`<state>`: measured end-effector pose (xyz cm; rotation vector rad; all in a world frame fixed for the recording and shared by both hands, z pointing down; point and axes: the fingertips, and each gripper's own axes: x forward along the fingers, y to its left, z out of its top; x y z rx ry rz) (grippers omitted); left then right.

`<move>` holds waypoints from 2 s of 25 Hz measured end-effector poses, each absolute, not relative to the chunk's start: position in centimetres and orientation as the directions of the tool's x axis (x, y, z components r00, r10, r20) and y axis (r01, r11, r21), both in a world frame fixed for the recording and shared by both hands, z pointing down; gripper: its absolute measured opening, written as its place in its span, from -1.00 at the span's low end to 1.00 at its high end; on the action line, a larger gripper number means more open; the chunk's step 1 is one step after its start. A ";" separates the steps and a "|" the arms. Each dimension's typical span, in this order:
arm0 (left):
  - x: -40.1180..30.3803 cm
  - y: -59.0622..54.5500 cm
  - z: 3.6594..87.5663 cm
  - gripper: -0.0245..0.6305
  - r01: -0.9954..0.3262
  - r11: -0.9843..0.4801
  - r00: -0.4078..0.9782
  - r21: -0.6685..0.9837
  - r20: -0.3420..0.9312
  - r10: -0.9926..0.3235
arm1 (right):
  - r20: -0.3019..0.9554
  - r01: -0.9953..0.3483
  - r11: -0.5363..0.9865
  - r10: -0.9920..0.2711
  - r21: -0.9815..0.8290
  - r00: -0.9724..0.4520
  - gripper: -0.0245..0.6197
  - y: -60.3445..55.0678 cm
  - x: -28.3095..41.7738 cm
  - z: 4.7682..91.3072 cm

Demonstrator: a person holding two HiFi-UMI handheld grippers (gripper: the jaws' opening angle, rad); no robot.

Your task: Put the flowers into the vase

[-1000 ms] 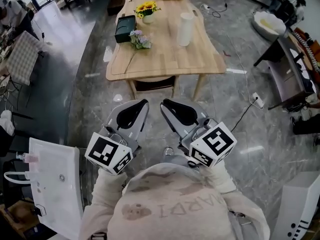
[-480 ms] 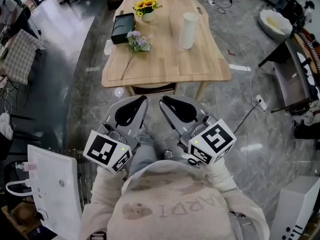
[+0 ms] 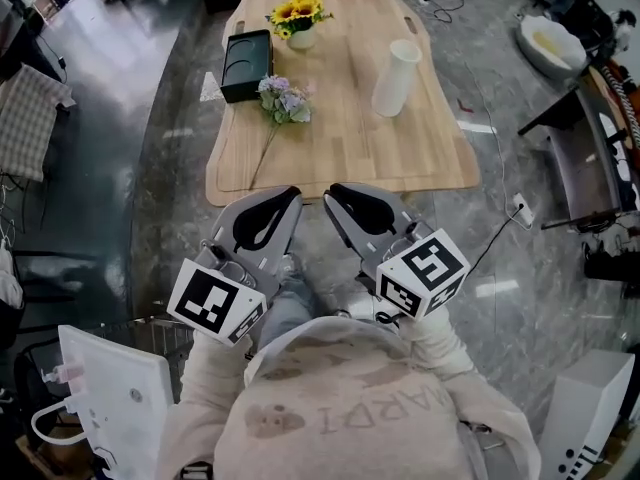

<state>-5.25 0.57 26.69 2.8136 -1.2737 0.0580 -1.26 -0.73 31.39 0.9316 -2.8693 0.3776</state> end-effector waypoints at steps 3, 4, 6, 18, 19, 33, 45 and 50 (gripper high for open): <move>-7.6 -2.3 27.0 -0.92 -0.747 -0.663 0.665 0.044 0.060 -0.745 | 0.218 -0.601 0.770 -0.562 -0.214 -0.798 -0.71 -4.2 -3.6 32.8; -8.4 -3.1 27.2 -0.92 -0.747 -0.663 0.665 0.051 0.061 -0.745 | 0.235 -0.606 0.765 -0.561 -0.219 -0.793 -0.71 -5.2 -4.4 33.3; -10.0 -4.7 27.6 -0.92 -0.748 -0.660 0.663 0.068 0.062 -0.746 | 0.279 -0.619 0.751 -0.559 -0.230 -0.781 -0.70 -7.3 -5.7 34.7; -18.4 -12.3 30.6 -0.92 -0.768 -0.631 0.639 0.108 0.078 -0.765 | 0.537 -0.695 0.622 -0.471 -0.360 -0.700 -0.57 -16.9 -12.0 45.4; -19.0 -12.8 30.7 -0.92 -0.768 -0.630 0.639 0.114 0.077 -0.765 | 0.557 -0.702 0.609 -0.460 -0.368 -0.691 -0.57 -17.4 -12.4 46.4; -25.1 -18.8 35.0 -0.92 -0.760 -0.620 0.645 0.196 0.110 -0.756 | 0.772 -0.819 0.382 -0.318 -0.427 -0.551 -0.41 -22.1 -15.1 58.5; -27.8 -20.8 37.3 -0.92 -0.777 -0.578 0.619 0.249 0.134 -0.774 | 0.826 -0.857 0.245 -0.244 -0.454 -0.508 -0.51 -23.8 -16.3 62.4; -28.0 -20.7 37.5 -0.92 -0.779 -0.572 0.614 0.256 0.132 -0.778 | 0.811 -0.852 0.188 -0.262 -0.488 -0.522 -0.67 -23.8 -16.3 62.1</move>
